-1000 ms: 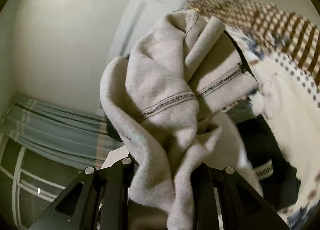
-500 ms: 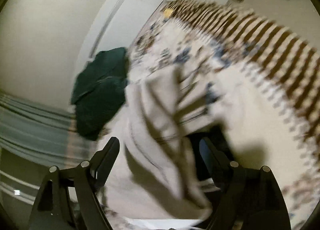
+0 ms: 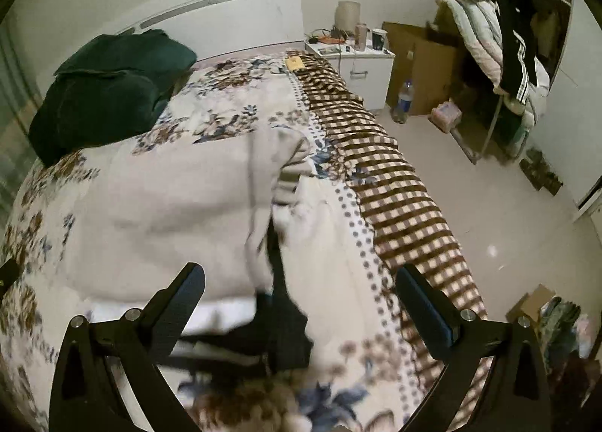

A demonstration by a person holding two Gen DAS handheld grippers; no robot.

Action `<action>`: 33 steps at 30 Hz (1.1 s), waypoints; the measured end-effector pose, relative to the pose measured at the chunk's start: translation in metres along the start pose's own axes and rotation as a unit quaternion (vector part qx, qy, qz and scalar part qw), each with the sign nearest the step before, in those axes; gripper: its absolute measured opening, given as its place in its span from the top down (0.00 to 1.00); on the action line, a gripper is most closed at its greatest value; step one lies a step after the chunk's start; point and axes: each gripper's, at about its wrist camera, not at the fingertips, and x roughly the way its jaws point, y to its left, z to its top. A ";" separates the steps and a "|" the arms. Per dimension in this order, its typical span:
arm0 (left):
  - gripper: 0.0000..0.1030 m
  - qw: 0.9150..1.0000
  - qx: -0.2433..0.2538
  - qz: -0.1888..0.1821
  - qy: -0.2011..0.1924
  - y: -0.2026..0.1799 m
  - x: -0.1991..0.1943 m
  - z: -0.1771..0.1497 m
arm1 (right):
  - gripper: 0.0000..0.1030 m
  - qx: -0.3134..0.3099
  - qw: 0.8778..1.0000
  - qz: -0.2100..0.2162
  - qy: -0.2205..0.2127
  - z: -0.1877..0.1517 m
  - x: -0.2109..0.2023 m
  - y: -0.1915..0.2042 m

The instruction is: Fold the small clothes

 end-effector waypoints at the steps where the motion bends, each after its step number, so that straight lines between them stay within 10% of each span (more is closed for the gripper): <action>1: 0.07 1.000 0.004 -0.002 -0.001 0.001 -0.014 -0.001 | 0.00 -0.006 1.000 -0.003 -0.007 -0.004 -0.023 0.002; 18: 0.07 0.998 0.033 -0.030 -0.040 0.008 -0.233 -0.031 | 0.00 -0.062 0.992 0.016 -0.104 -0.051 -0.341 -0.005; 33: 0.07 0.995 0.023 -0.028 -0.095 0.036 -0.350 -0.062 | 0.00 -0.074 0.985 0.036 -0.153 -0.109 -0.521 -0.011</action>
